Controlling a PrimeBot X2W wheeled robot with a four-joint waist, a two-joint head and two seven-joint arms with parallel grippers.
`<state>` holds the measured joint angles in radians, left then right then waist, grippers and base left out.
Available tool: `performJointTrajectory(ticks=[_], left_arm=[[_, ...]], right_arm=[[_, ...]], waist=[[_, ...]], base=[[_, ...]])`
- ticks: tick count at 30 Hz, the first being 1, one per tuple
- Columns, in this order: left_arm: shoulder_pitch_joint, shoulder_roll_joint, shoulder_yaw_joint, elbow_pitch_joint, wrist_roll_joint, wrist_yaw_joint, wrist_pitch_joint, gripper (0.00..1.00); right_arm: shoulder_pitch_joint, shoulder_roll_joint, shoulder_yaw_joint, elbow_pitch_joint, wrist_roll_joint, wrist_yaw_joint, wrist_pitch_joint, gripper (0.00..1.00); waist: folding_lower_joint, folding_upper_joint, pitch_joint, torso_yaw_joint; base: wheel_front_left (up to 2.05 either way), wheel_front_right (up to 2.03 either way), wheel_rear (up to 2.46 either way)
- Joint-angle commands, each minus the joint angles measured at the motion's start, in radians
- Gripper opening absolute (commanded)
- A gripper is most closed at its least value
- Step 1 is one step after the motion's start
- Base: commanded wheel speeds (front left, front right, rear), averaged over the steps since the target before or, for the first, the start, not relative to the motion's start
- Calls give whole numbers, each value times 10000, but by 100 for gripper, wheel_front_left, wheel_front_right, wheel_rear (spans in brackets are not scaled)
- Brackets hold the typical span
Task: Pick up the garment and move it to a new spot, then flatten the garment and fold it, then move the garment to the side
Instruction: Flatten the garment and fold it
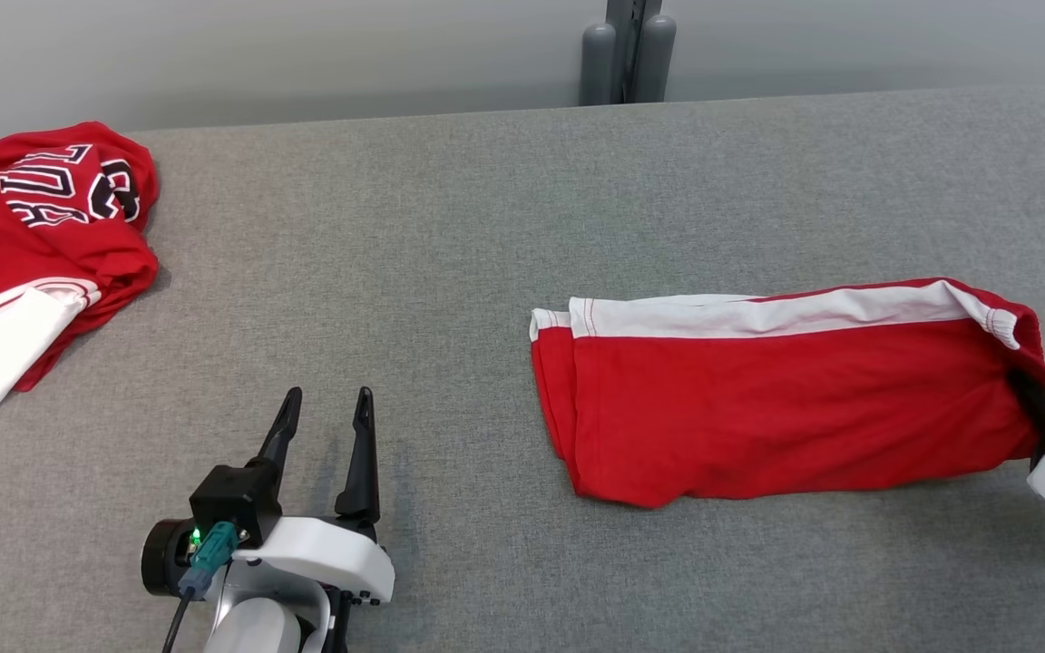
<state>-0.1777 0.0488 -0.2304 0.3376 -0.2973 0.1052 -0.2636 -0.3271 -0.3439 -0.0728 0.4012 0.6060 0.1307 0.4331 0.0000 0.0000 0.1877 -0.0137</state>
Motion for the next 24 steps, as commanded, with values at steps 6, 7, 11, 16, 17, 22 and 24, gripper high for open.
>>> performJointTrajectory(ticks=[6, 7, 11, 16, 17, 22, 24], left_arm=[[-67, 37, -75, 109, 7, -80, -14, 100], [-70, 36, -104, 122, -8, -92, -14, 100], [-77, 37, -230, 176, -80, -88, -14, 100], [-54, 38, -331, 194, -138, -95, -14, 100], [-48, 38, -342, 189, -162, -97, -14, 100], [-29, 36, -337, 129, -216, -64, -14, 100], [-34, 36, -338, 121, -224, -52, -14, 100]], right_arm=[[102, 571, -67, -591, 207, 1, 423, 0], [131, 690, 22, -735, 301, 1, 497, 0], [227, 1064, 368, -1402, 735, 1, 751, 0], [274, 1476, 872, -2172, 1081, 1, 959, 0], [262, 1547, 968, -2283, 1100, 1, 990, 0], [-23, 1875, 1487, -2622, 976, 1, 1120, 0], [-113, 1936, 1597, -2603, 901, 1, 1139, 0]], waist=[[0, 0, -72, -86], [0, 0, -94, -75], [0, 0, -192, 11], [0, 0, -284, 177], [0, 0, -291, 215], [0, 0, -278, 358], [0, 0, -271, 377]], base=[[0, 0, 0], [0, 0, 0], [0, 0, 0], [0, 0, 0], [0, 0, 0], [0, 0, 0], [0, 0, 0]])
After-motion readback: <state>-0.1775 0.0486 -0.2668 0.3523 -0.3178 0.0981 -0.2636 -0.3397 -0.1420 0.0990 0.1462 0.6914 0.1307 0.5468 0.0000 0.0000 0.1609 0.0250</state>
